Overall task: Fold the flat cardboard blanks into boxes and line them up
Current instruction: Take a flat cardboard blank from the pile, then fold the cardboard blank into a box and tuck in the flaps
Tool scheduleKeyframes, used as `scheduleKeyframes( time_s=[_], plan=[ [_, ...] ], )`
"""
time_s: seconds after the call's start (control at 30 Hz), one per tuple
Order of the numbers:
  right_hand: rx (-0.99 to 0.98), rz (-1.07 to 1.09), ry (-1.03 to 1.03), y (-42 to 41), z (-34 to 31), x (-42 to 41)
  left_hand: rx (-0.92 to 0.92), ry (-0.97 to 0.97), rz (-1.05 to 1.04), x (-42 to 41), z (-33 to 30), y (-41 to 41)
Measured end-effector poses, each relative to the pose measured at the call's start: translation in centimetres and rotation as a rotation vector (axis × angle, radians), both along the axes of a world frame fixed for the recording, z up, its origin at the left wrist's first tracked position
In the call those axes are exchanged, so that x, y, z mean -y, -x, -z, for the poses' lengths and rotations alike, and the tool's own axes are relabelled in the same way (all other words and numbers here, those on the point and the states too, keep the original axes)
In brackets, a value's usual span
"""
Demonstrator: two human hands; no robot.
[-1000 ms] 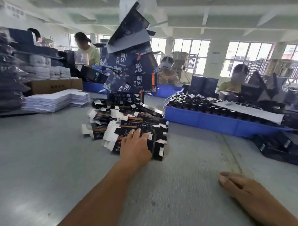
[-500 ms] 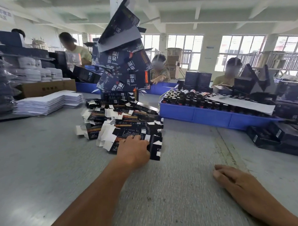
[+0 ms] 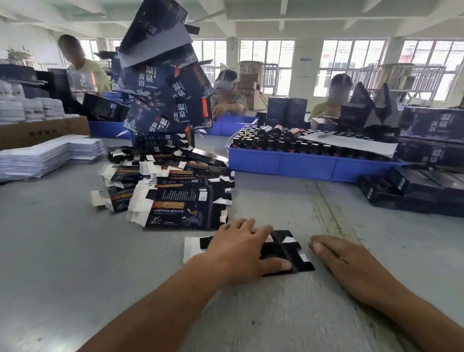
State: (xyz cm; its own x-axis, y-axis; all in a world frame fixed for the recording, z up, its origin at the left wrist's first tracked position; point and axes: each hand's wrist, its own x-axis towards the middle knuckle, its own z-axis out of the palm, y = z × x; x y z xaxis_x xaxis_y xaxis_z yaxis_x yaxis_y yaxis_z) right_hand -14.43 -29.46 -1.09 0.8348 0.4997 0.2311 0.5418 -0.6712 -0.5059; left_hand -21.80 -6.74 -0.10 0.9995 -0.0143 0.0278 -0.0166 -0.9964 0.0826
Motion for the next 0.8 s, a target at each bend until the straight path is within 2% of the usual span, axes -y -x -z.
scheduleKeyframes(
  time_s=[0.27,0.47,0.57,0.67,0.8],
  plan=[
    [-0.011,0.015,-0.016,-0.3,0.0,0.2,-0.035,0.100,0.041,0.5,0.3,0.0],
    [-0.041,0.018,-0.055,-0.1,-0.3,0.2,-0.024,0.252,0.039,1.0,0.0,0.1],
    [-0.074,0.045,-0.191,0.1,-0.5,0.5,0.056,0.237,0.047,1.3,0.0,0.2],
    [-0.154,0.058,-0.391,0.3,-1.1,0.8,0.215,0.120,0.082,1.6,-0.5,0.0],
    [-0.338,0.030,-0.640,0.7,-1.9,1.2,0.384,0.071,0.144,1.9,-0.8,0.3]
  ],
)
